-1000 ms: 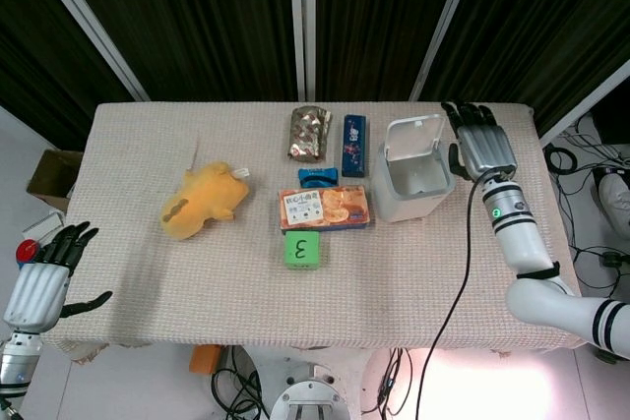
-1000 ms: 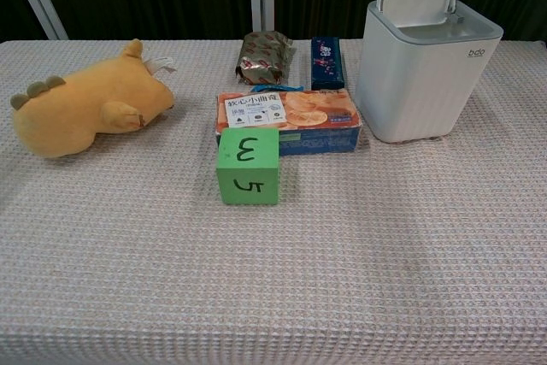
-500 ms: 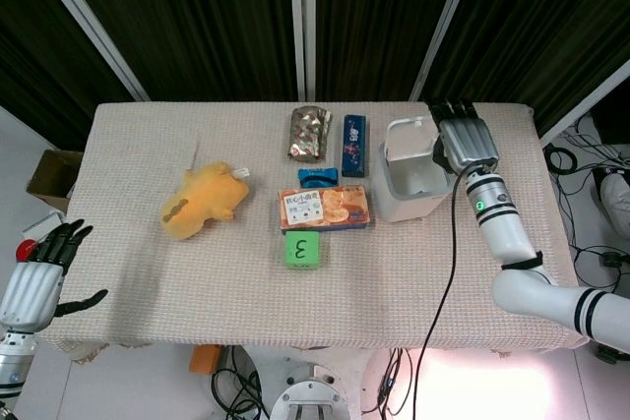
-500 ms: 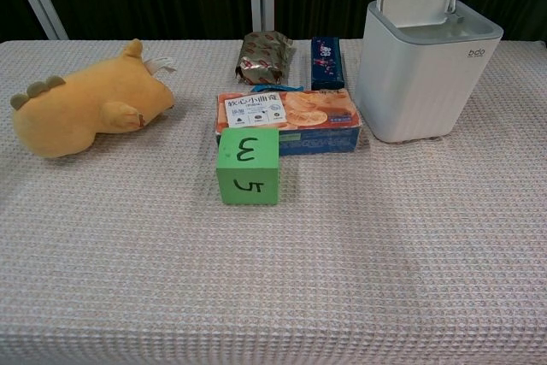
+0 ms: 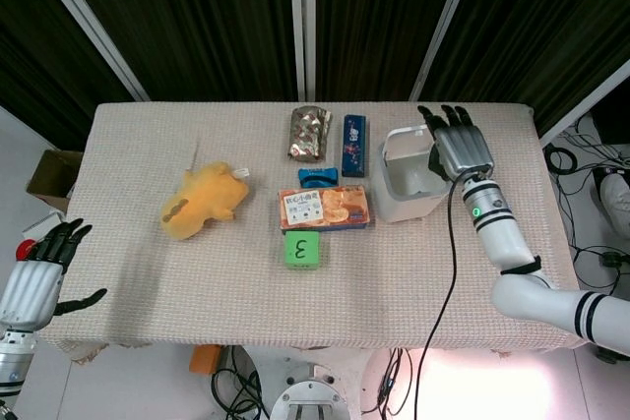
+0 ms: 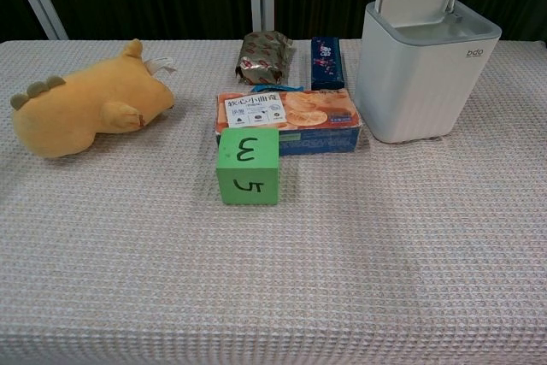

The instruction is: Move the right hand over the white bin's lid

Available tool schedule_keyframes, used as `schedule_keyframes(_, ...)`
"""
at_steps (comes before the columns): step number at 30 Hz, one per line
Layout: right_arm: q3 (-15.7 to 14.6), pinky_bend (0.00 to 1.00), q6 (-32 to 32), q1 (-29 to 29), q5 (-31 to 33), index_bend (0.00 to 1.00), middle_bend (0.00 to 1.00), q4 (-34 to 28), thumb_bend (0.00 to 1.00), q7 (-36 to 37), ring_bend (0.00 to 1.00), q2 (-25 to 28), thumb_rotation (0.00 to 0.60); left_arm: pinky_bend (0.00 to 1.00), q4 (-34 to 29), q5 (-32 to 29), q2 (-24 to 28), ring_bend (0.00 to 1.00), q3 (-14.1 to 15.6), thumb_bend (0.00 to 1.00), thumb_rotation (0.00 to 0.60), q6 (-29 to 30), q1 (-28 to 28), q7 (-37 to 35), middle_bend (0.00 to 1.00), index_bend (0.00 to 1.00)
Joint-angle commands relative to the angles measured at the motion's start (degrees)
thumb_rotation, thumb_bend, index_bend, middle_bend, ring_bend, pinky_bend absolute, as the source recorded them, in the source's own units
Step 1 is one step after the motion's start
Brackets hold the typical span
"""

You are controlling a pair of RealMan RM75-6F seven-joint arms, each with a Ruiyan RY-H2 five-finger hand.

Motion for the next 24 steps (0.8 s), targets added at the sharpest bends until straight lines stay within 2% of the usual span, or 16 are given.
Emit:
schedule_keyframes(1,-1.3,0.0,1.0,-2.0,-4.8,0.0,0.24,-2.4,1.0,1.4,0.0,1.4,0.51,0.27,-0.1,-0.2,-0.1,0.08,0.1,0.04,0.509,-0.3,0.0,0.3,0.07,0.1)
schedule_keyframes(6,-3.9,0.0,1.9,-5.1,-12.0,0.0,0.25,-4.9,1.0,3.3,0.0,2.5,0.505,0.27,-0.6,-0.3,-0.2,0.08,0.2,0.05,0.509,-0.8,-0.1,1.2,0.07,0.1)
schedule_keyframes(14,-6.5,0.0,3.1,-8.9,-21.6,0.0,0.26,-4.2,1.0,7.2,0.0,1.8,0.508,0.27,-0.7,-0.4,-0.2,0.08,0.2,0.05,0.51,-0.9,-0.1,1.6,0.07,0.1)
schedule_keyframes(24,-7.6,0.0,2.9,-10.6,-24.2,0.0,0.27,-1.7,1.0,7.8,0.0,-0.1,0.504,0.27,-0.6,-0.5,-0.4,0.08,0.3,0.05,0.512,-1.2,-0.2,1.6,0.07,0.1)
